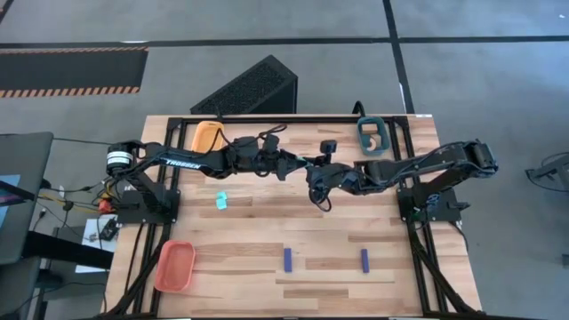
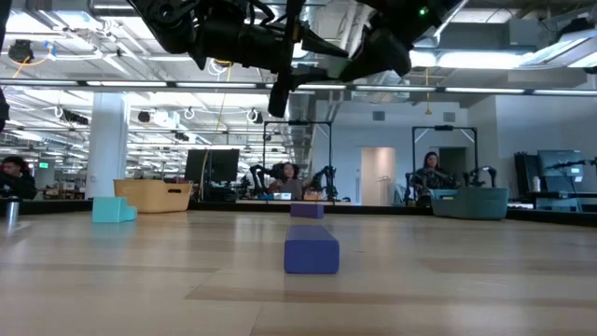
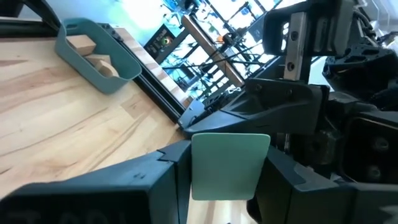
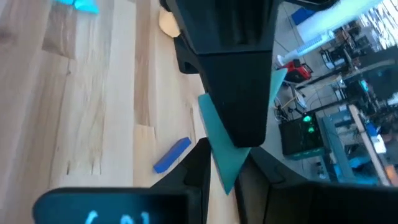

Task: Sort & place blocks by color
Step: Put the bottom light blue block into the yellow bin

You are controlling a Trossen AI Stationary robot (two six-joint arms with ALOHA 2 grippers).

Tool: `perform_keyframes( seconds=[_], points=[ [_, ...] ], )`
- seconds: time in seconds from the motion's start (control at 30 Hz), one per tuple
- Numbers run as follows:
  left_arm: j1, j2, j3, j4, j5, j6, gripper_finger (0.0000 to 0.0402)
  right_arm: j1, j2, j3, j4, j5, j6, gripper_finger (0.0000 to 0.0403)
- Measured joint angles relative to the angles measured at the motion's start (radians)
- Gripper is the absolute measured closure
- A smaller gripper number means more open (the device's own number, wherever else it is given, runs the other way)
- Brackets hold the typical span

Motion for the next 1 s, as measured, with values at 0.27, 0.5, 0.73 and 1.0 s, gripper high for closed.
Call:
perform_keyframes(
  seconds=[0.27, 0.5, 0.73, 1.0],
  points=[
    [0.106, -0.080, -0.001, -0.260, 0.041, 0.082, 0.0298, -0.001, -0.009, 0.000, -0.117, 0.131, 0.586, 0.0274],
    [0.308, -0.294, 0.000, -0.828, -0.168, 0.407, 0.0296, -0.002, -0.008, -0.053, -0.219, 0.056, 1.158, 0.0225],
    [0.525, -0.367, -0.077, -1.062, -0.259, 0.539, 0.0294, 0.035, -0.007, -0.131, -0.127, 0.013, 1.241, 0.0209],
    [0.668, -0.358, -0.191, -1.127, -0.271, 0.459, 0.0270, 0.058, -0.006, -0.134, -0.117, -0.088, 1.276, 0.0213]
  ],
)
